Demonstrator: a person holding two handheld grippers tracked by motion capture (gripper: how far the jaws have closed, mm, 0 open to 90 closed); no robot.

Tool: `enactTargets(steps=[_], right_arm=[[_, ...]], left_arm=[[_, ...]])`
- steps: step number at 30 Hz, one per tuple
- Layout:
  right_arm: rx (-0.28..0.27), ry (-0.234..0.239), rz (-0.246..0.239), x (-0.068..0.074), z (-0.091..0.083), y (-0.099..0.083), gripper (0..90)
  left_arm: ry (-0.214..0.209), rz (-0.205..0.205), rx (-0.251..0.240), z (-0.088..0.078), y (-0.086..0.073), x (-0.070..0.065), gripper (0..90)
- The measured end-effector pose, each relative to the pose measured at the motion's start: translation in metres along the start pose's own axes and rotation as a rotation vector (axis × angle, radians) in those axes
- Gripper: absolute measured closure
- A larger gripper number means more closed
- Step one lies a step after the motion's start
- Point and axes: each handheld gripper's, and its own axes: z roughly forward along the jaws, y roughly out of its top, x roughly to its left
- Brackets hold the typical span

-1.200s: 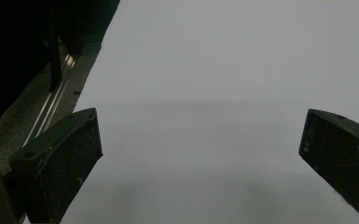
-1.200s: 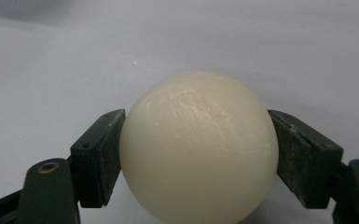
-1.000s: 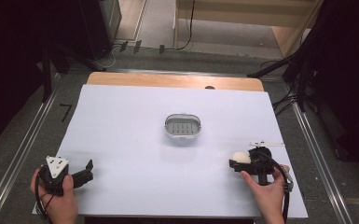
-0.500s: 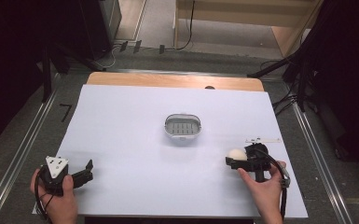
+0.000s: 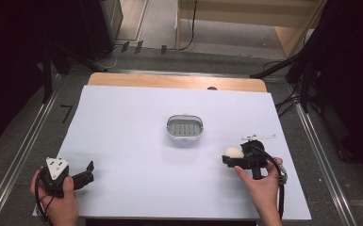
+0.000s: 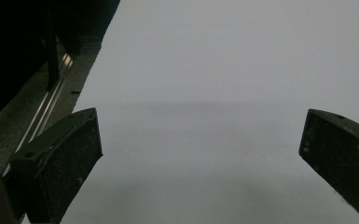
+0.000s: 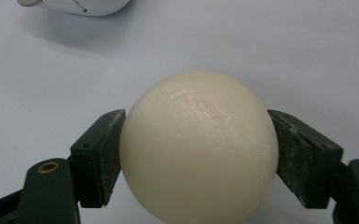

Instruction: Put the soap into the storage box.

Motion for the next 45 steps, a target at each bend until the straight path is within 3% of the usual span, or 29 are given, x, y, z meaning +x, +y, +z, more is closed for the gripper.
enactTargets(steps=[45], right_arm=[[0.002,0.036,-0.032,0.035,0.013,0.049,24.2]], left_arm=[[-0.006,-0.011,0.000,0.000,0.000,0.001,0.0]])
